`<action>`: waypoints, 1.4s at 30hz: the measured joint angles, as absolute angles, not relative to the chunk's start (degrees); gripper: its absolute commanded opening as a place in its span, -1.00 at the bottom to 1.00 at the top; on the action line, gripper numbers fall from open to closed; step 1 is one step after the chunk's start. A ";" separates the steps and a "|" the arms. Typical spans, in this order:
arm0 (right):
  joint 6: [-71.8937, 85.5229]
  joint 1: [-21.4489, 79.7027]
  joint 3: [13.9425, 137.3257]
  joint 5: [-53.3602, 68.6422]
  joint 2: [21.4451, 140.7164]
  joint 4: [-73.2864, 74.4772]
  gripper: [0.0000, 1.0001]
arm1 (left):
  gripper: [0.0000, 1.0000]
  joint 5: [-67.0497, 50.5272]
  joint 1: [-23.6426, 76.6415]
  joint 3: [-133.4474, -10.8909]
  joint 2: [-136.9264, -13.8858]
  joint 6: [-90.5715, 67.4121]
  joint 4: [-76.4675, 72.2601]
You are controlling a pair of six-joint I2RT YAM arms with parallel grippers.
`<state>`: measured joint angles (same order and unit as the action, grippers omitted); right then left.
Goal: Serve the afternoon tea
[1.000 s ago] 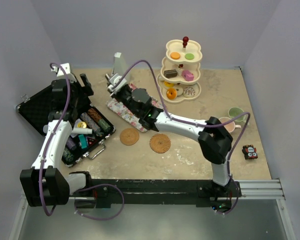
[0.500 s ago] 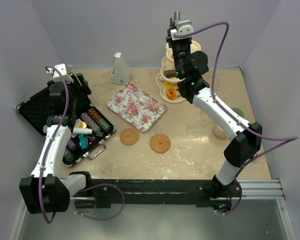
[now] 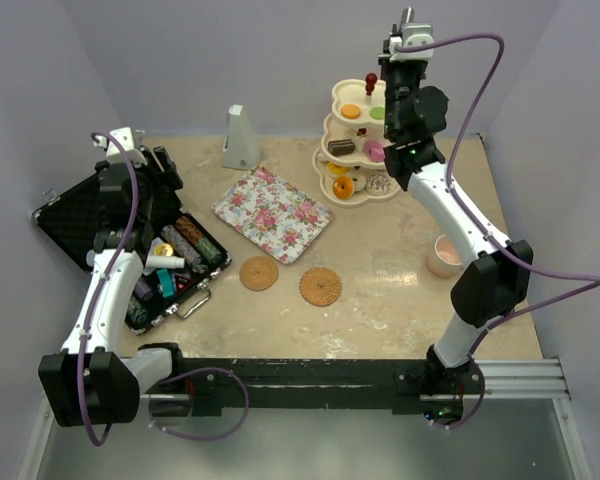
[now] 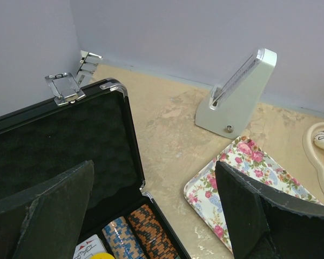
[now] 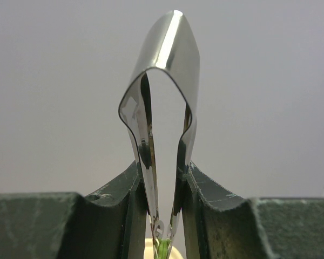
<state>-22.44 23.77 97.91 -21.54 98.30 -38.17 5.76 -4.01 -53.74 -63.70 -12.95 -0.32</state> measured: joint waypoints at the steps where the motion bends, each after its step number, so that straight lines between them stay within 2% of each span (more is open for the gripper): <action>1: -22.00 23.09 97.95 -21.47 98.48 -38.17 -0.74 | 0.96 5.74 -4.01 -53.74 -63.75 -12.95 -0.32; 16: -20.29 19.42 108.09 -17.54 113.73 -35.53 -0.70 | 0.96 5.37 -4.01 -53.74 -64.86 -12.93 -0.27; 22: -20.62 19.42 110.34 -17.47 116.36 -34.61 -0.32 | 0.97 5.34 -4.01 -53.74 -65.63 -12.93 -0.25; 25: -20.58 19.42 110.34 -17.54 116.31 -34.65 -0.21 | 0.97 5.23 -4.01 -53.76 -65.80 -12.93 -0.14; 33: -20.64 19.42 110.34 -18.26 116.31 -34.30 -0.07 | 0.97 4.75 -4.01 -53.76 -65.80 -12.93 0.14; 42: -20.67 19.42 110.21 -19.14 115.55 -34.24 -0.02 | 0.96 4.51 -4.01 -53.76 -65.80 -12.93 0.14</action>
<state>-20.67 19.42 110.21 -19.14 115.55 -34.24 4.51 -4.01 -53.76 -65.80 -12.93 0.14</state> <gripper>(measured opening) 0.490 0.983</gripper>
